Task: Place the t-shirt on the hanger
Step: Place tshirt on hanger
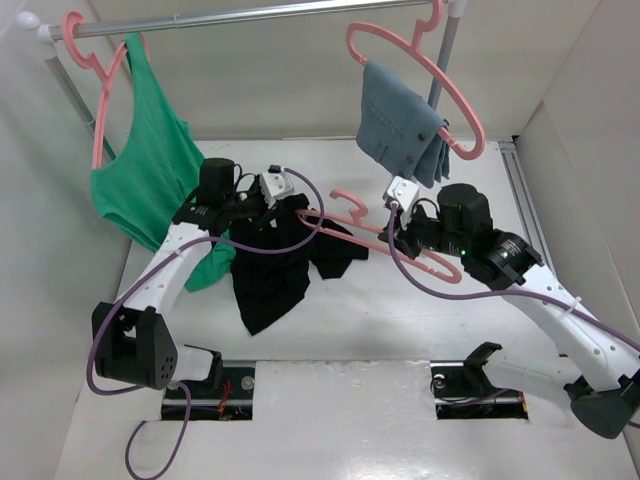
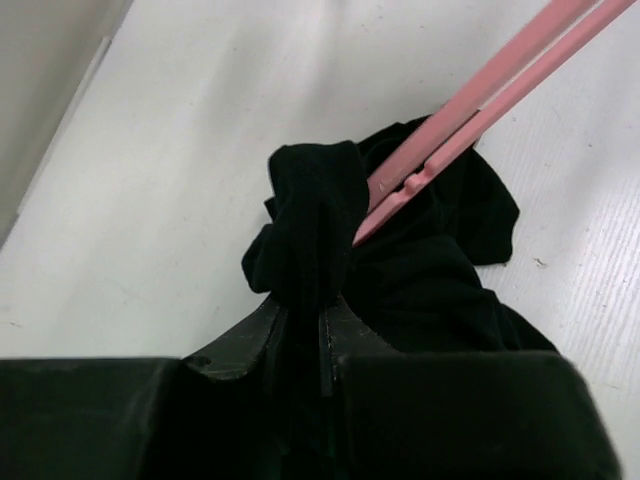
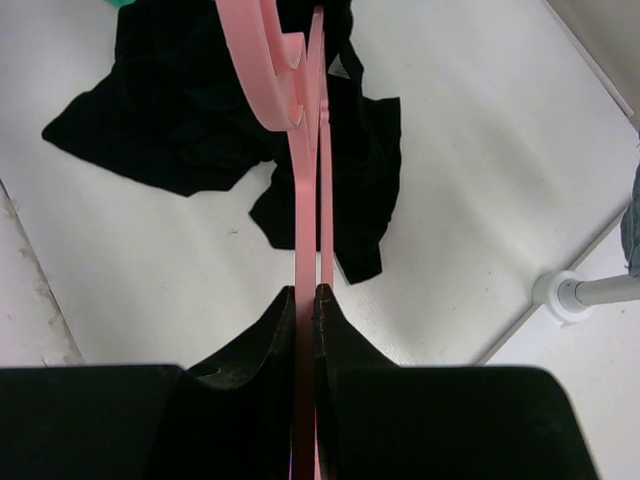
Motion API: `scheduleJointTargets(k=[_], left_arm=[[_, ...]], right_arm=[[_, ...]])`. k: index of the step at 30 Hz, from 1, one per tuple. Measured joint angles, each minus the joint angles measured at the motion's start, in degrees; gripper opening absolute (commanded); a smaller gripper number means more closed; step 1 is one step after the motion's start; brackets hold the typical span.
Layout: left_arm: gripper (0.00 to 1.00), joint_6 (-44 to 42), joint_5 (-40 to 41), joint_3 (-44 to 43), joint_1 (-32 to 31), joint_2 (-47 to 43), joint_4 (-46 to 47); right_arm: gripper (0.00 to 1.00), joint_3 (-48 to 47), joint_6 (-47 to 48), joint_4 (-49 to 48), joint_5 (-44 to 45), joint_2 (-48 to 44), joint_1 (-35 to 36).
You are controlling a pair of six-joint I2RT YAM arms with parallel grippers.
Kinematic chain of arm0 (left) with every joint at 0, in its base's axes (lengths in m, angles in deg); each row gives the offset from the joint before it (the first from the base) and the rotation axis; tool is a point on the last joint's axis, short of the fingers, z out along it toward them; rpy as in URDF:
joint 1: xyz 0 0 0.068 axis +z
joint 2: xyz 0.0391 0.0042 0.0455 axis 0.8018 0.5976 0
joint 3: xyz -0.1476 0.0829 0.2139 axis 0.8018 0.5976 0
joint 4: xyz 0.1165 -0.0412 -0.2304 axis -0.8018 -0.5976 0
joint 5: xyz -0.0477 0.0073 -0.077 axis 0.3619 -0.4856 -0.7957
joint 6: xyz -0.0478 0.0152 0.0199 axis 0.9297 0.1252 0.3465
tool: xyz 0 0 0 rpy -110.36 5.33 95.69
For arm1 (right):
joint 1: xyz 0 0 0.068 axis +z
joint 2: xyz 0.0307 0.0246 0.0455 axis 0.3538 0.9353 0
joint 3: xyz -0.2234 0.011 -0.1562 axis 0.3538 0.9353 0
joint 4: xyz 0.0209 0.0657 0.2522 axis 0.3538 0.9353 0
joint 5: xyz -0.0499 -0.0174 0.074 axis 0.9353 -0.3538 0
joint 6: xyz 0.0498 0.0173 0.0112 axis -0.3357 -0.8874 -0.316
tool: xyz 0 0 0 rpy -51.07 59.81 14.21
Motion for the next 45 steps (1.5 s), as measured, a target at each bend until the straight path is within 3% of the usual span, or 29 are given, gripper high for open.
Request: scheduleJointTargets(k=[6, 14, 25, 30, 32, 35, 41, 45], left_arm=[[0.00, -6.12, -2.05, -5.81, -0.04, 1.40, -4.68], [0.00, -14.27, -8.31, -13.31, -0.59, 2.14, -13.88], [0.00, -18.56, -16.06, -26.14, -6.47, 3.34, -27.23], [0.00, -17.49, -17.00, -30.47, -8.04, 4.48, -28.37], [0.11, -17.33, -15.41, -30.23, -8.26, 4.52, -28.11], [0.18, -17.31, -11.39, -27.17, -8.00, 4.35, -26.40], [0.18, -17.29, -4.57, -20.24, -4.15, 4.17, -26.01], [0.24, -18.75, -1.27, -16.13, -3.21, 2.36, -24.81]], right_arm=[[0.00, 0.24, 2.32, -1.55, -1.88, 0.13, -0.02], [0.00, 2.23, 5.22, -6.56, -11.08, -0.09, -3.17], [0.00, 8.96, 2.82, -20.00, -20.28, 1.51, -10.03], [0.00, 8.96, 1.75, -24.50, -23.93, 3.78, -10.80], [0.00, 9.38, 1.53, -25.64, -24.98, 3.96, -10.95], [0.00, 11.69, 1.55, -26.34, -25.92, 2.73, -10.99], [0.00, 15.54, 1.51, -26.27, -28.30, 1.73, -11.37], [0.00, 16.02, 1.92, -26.08, -30.91, 1.70, -11.85]])
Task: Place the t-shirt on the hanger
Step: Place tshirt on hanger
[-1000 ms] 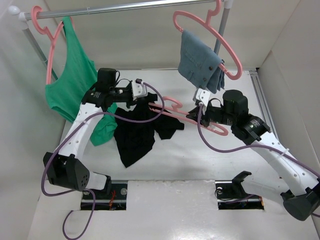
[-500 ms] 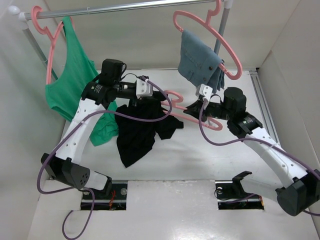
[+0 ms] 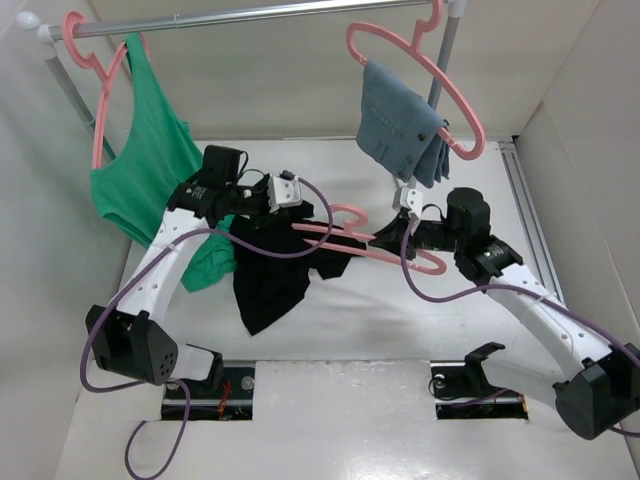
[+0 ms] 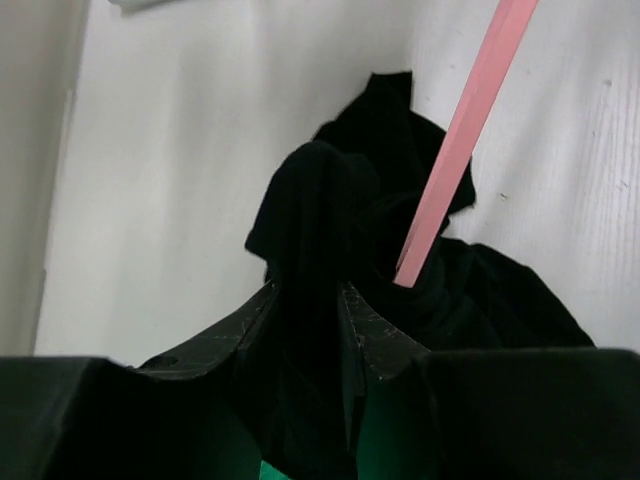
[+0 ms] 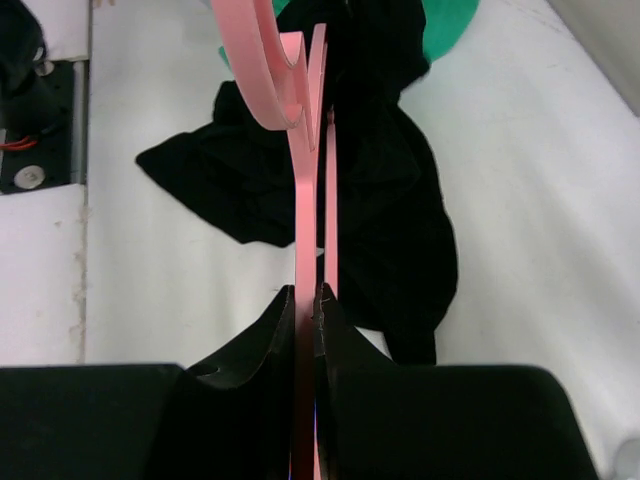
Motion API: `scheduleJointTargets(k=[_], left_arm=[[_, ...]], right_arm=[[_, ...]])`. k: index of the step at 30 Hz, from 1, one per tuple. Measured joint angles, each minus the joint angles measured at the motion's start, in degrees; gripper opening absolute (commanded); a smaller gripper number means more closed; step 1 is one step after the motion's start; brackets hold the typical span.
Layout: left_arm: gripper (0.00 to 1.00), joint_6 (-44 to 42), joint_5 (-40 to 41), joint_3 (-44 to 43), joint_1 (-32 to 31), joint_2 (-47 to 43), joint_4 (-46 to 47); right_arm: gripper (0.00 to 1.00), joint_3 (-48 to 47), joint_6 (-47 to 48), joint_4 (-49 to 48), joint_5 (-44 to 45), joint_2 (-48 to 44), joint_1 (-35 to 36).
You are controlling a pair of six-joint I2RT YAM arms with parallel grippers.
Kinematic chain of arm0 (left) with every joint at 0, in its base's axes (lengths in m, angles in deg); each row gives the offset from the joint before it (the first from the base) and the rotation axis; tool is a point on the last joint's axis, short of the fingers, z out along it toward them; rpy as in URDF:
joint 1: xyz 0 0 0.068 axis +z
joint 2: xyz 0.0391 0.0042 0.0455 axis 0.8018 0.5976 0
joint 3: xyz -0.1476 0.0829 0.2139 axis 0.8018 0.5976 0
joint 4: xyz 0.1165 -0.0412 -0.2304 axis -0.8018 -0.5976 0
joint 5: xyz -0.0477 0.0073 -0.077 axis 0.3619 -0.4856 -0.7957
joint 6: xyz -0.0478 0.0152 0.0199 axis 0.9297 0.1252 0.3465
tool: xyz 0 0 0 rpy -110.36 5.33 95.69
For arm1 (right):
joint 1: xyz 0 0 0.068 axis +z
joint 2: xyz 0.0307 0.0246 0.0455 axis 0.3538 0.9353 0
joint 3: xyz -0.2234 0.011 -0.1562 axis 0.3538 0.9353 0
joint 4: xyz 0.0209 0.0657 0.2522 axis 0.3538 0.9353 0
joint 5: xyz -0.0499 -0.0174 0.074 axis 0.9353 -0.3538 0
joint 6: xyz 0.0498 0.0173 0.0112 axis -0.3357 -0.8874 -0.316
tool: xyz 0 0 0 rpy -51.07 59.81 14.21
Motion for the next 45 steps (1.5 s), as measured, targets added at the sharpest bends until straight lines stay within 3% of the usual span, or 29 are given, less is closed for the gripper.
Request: scheduleJointTargets(k=[5, 6, 7, 8, 19, 31, 37, 41, 45], left_arm=[[0.28, -1.64, 2.43, 4.42, -0.13, -1.36, 0.26], [0.22, -2.14, 2.67, 4.76, -0.13, -1.36, 0.20], [0.01, -2.78, 2.67, 4.83, -0.13, -1.36, -0.37], [0.00, -3.48, 2.49, 4.83, -0.11, -1.36, -0.94], [0.00, -3.54, -7.26, 1.64, -0.11, -1.70, -4.33], [0.00, 0.92, -16.72, -4.76, -2.29, -2.03, -4.31], [0.00, 3.78, -17.40, -5.18, -2.47, -2.10, -4.00], [0.00, -0.33, -12.59, -3.80, -0.74, -2.23, -4.87], [0.20, -4.94, -6.45, 0.11, 3.93, -2.01, -5.88]], right_arm=[[0.00, 0.04, 0.76, 1.09, -3.28, 1.18, -0.24], [0.00, 0.04, 1.01, 1.18, -3.65, 1.51, -0.24], [0.00, 0.04, 1.20, 1.29, -3.80, 1.77, -0.24], [0.00, 0.04, 1.49, 1.40, -3.96, 1.99, -0.24], [0.00, -1.53, 3.41, 1.33, -5.18, 9.49, -0.26], [0.00, -3.85, 4.15, 0.44, -5.09, 10.08, -2.58], [0.00, -3.78, 4.09, 0.04, -5.05, 10.01, -3.76], [0.00, -3.74, 4.09, -0.26, -5.09, 9.77, -4.35], [0.00, -3.74, 4.11, -0.76, -5.70, 9.77, -4.39]])
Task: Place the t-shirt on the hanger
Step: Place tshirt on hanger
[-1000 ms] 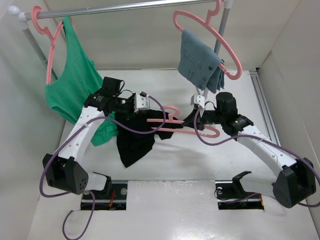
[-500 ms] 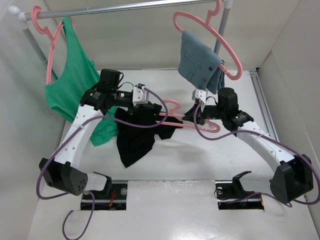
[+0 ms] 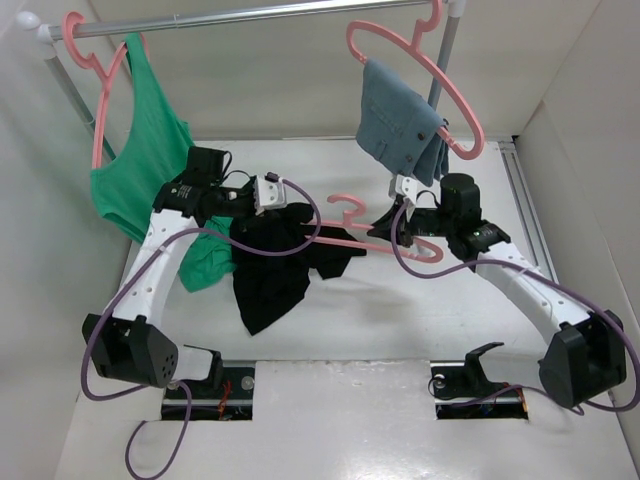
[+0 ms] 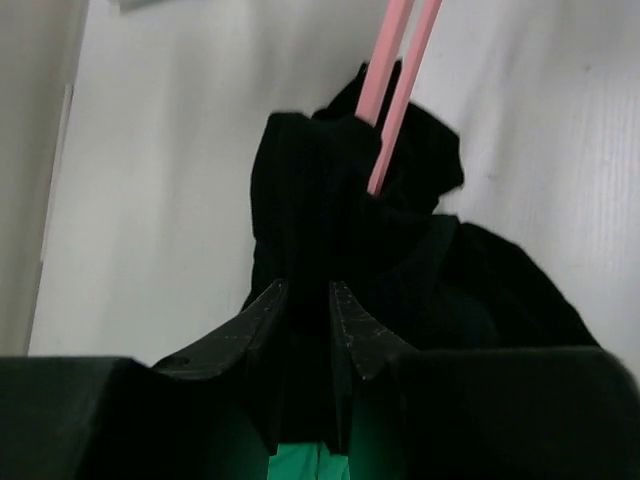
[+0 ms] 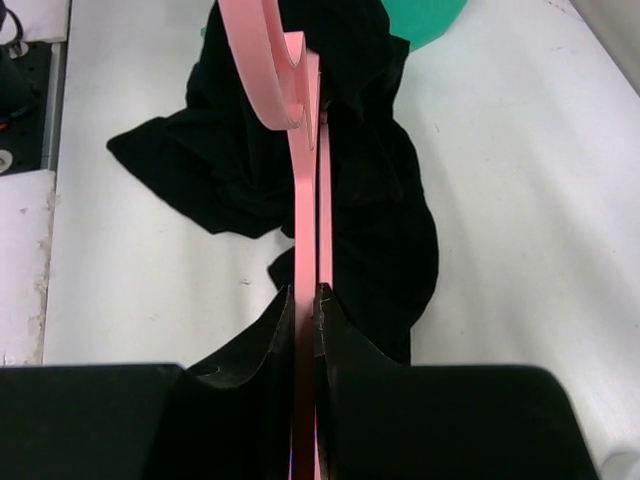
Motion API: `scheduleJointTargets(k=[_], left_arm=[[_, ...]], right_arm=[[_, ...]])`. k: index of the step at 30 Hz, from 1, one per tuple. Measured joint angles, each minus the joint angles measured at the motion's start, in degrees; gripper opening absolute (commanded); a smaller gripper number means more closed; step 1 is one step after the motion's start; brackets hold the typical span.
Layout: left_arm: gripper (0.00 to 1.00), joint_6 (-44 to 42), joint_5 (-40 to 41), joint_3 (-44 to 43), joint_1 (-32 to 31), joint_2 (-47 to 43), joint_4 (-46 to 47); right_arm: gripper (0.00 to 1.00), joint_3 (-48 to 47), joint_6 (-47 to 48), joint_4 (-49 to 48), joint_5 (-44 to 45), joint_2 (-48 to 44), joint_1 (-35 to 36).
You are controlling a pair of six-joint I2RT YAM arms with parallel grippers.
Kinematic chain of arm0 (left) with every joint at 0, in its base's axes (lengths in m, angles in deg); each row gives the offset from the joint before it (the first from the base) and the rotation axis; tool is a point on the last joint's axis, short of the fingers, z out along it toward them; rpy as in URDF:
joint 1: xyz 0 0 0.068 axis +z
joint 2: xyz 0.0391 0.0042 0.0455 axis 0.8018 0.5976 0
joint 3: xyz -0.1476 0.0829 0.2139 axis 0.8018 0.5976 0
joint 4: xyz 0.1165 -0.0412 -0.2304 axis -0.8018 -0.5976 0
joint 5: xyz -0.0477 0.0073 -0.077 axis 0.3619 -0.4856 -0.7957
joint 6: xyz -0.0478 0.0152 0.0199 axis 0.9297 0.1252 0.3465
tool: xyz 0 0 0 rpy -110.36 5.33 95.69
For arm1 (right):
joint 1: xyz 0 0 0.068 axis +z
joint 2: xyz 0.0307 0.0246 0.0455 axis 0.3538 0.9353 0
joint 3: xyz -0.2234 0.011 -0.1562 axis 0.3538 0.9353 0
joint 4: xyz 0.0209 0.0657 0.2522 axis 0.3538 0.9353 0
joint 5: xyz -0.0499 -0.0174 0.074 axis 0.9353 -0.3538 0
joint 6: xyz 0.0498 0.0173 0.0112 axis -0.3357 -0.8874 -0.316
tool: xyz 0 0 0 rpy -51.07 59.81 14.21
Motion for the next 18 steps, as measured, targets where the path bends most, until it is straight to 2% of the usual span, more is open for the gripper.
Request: scheduleJointTargets(k=[2, 4, 7, 8, 9, 12, 14, 18], left_arm=[[0.26, -1.88, 2.40, 0.96, 1.57, 0.48, -0.50], [0.38, -3.34, 3.72, 1.64, 1.73, 0.74, -0.74], [0.49, -5.77, 4.48, 2.19, 1.57, 0.74, -1.14], [0.58, -6.47, 4.63, 2.19, 1.55, 0.74, -1.11], [0.62, -7.26, 4.70, 2.19, 1.55, 0.74, -1.05], [0.72, -8.59, 4.70, 1.97, 1.55, 0.92, -1.03], [0.74, -10.23, 4.00, 0.74, 1.55, 1.84, -1.66], [0.75, -17.35, 2.71, -6.67, 0.50, 8.11, -8.96]], right_arm=[[0.00, 0.00, 0.02, -0.28, -0.48, 0.39, 0.00], [0.00, 0.00, 0.02, -0.52, -0.76, 1.20, 0.13], [0.00, -0.02, 0.00, -0.85, -0.87, 3.04, 0.59], [0.00, -0.02, 0.02, -0.98, -0.90, 3.69, 0.98], [0.00, -0.02, 0.02, -1.05, -0.87, 4.24, 1.33], [0.00, -0.09, 0.04, -1.03, -0.92, 5.68, 2.45], [0.00, -0.13, 0.15, -1.03, -0.90, 6.10, 2.80], [0.00, -0.74, 0.31, -1.09, -0.70, 6.43, 3.15]])
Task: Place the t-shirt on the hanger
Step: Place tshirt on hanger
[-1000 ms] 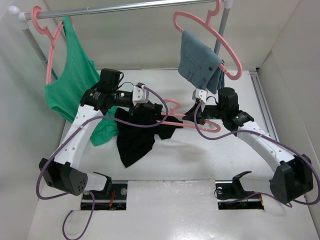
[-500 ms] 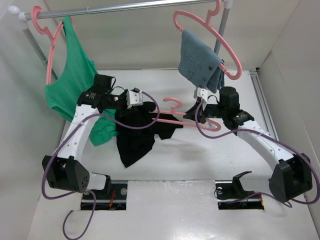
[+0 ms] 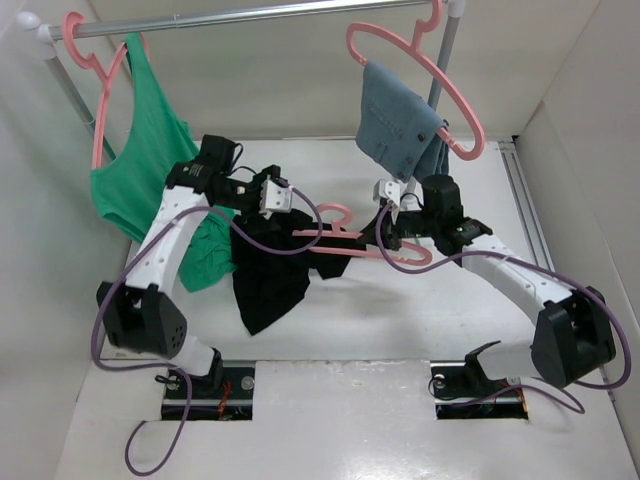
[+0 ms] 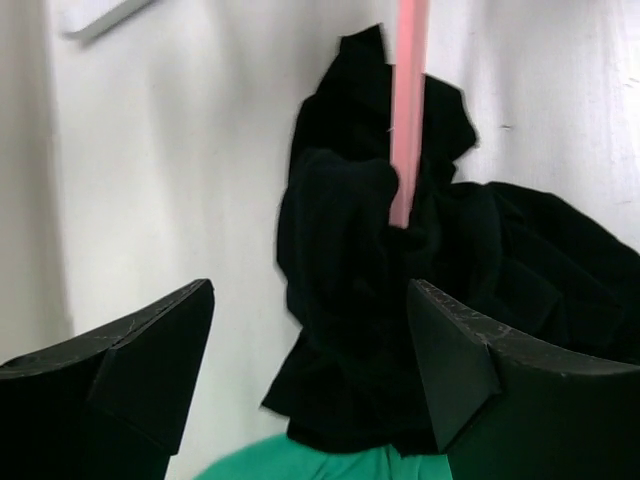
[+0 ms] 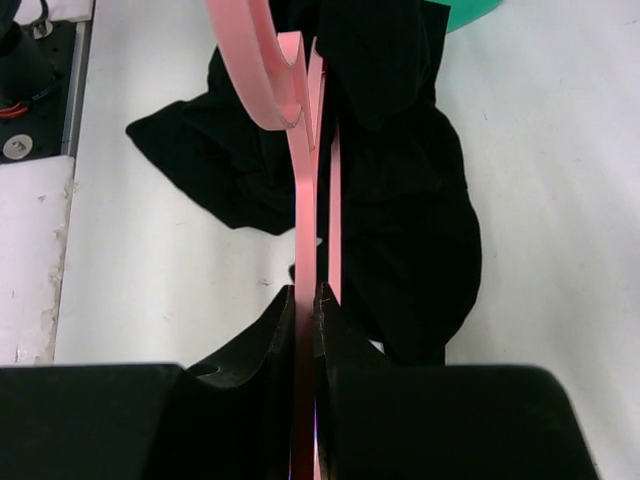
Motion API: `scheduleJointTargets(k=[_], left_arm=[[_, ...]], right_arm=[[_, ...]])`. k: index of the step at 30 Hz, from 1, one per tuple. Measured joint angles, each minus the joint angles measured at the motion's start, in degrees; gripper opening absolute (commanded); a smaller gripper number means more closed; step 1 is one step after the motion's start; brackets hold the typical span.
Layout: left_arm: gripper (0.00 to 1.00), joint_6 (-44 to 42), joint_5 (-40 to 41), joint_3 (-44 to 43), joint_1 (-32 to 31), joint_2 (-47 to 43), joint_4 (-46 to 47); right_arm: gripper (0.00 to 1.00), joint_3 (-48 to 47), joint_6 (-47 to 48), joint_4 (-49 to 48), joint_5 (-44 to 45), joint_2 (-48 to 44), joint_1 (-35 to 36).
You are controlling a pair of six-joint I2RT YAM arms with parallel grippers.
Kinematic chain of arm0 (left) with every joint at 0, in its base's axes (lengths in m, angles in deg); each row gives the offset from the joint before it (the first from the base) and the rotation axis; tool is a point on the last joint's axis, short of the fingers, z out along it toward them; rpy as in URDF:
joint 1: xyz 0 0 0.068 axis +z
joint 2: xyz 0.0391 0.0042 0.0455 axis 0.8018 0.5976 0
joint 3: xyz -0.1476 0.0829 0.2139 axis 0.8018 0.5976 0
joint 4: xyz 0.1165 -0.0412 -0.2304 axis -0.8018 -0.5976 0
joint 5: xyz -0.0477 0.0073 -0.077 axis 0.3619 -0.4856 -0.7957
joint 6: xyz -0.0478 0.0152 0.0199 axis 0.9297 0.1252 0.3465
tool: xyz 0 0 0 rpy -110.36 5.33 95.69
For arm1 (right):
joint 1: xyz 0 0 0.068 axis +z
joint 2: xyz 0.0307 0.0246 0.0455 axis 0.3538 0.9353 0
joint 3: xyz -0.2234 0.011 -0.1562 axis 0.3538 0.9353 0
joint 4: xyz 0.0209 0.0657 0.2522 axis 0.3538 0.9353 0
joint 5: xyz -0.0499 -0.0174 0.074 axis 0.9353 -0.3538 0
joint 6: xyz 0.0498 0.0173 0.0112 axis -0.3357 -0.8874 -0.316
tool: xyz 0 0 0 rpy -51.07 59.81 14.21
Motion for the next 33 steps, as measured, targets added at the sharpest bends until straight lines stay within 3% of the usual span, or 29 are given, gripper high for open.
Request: scheduleJointTargets(k=[5, 9, 14, 18, 23, 26, 28, 33], left_arm=[[0.71, -7.08, -0.70, -1.31, -2.05, 8.20, -6.43], [0.40, -8.90, -0.39, 0.61, -2.49, 11.04, -7.72], [0.18, -8.79, -0.61, 0.92, -2.71, 11.26, -6.71], [0.16, -9.31, -1.92, 0.83, -3.13, 11.28, -6.80], [0.20, -10.56, -5.27, -1.53, -3.74, 11.54, -8.76], [0.13, -10.84, -7.04, -2.84, -3.85, 11.52, -9.11], [0.00, -10.71, -7.32, -3.08, -3.72, 11.47, -9.29], [0.00, -10.05, -7.15, -3.15, -3.30, 11.37, -9.97]], right_arm=[[0.00, -0.28, 0.11, -0.22, 0.85, 0.02, 0.66], [0.00, -0.46, 0.13, -0.28, 1.29, 0.02, 0.92], [0.00, -1.01, 0.13, -0.22, 1.88, 0.13, 1.25], [0.00, -3.21, 0.13, 0.28, 2.16, 1.27, 1.27], [0.00, -7.34, 0.42, 1.14, 1.62, 4.74, 2.08], [0.00, -9.27, 0.61, 1.20, 1.57, 5.64, 2.91], [0.00, -10.08, 0.74, 1.88, 1.53, 5.88, 3.39], [0.01, -10.43, 0.81, 2.69, 1.46, 5.99, 4.07]])
